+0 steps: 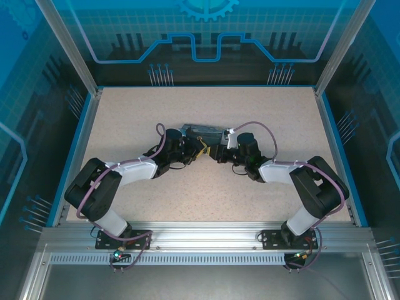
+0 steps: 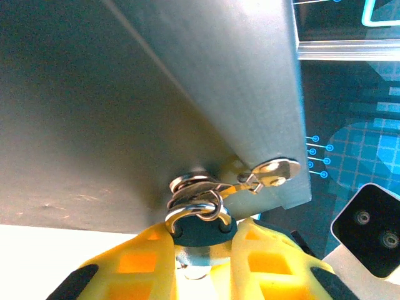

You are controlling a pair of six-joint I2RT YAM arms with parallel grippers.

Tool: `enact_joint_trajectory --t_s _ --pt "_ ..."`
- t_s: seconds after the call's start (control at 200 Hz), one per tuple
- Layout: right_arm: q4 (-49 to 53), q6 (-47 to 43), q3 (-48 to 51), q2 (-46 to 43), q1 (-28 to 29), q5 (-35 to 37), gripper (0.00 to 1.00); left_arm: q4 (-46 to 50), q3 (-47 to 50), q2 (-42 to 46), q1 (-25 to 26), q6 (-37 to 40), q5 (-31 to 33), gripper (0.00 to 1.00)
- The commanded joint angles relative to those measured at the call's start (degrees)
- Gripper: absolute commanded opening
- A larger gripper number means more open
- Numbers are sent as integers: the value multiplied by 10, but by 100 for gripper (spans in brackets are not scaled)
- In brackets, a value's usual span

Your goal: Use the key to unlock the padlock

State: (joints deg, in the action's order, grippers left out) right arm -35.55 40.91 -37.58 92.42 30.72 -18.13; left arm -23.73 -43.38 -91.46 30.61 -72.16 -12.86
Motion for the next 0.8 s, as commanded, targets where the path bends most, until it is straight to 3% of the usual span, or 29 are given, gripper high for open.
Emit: enact_joint_trajectory --t_s 0.0,0.2,0.795 --pt "-12 13 -6 8 5 -5 11 -54 -7 1 13 -6 -23 1" --pt "-28 96 3 0 4 -1 2 -63 -3 1 15 -6 -19 1" --pt "-170 486 41 43 -4 12 0 -113 21 -11 29 -22 -8 0"
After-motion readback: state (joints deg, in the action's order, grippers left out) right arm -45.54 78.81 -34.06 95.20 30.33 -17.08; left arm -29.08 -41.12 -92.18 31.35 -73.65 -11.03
